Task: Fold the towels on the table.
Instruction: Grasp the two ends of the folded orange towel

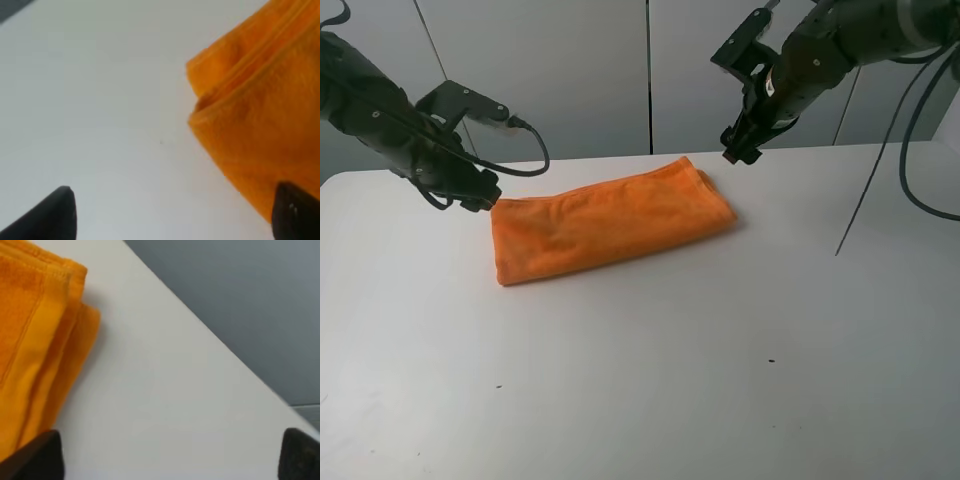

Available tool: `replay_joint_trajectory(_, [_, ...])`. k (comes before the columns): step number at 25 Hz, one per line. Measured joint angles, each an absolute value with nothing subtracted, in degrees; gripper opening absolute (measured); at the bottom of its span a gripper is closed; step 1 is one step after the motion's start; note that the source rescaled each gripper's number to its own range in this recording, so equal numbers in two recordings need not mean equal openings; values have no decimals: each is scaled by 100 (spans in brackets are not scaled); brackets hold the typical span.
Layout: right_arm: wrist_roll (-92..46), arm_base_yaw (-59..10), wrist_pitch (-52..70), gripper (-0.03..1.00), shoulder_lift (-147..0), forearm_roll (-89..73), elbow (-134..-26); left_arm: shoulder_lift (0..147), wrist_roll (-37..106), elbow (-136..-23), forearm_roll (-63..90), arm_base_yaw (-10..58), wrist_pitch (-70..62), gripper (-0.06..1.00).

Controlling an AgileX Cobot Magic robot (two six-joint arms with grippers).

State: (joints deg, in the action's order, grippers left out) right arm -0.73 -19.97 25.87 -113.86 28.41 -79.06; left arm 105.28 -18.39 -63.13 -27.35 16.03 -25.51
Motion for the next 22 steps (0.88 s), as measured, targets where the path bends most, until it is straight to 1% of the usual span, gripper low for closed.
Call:
replay_joint_trajectory(2, [-622,-1868,2885,98,-11386,1767,-8150,10528,-2016,-6313,-2142,1603,-2648,99])
replay_joint_trajectory(3, [-968,-1823,3000,99,-11386,1216,-8249,10528,-2045,-6313,-1871,1603,-2668,99])
replay_joint_trajectory(6, [-1844,-1663,3364,100,-11386,-165,-8426,10581,-2098,-6320,-1362,1603,-2707,99])
replay_joint_trajectory(9, [-2281,-1528,3512,100,-11386,-996,-8509,10737,-2105,-6327,-1031,1547,-2786,99])
replay_joint_trajectory(15, [-2391,-1480,3701,100,-11737,-1464,-8603,10970,-2033,-6327,-386,1160,-2802,99])
replay_joint_trajectory(22, [-2365,-1480,3944,100,-12220,-1589,-8849,11173,-1852,-6327,-243,1133,-2401,100])
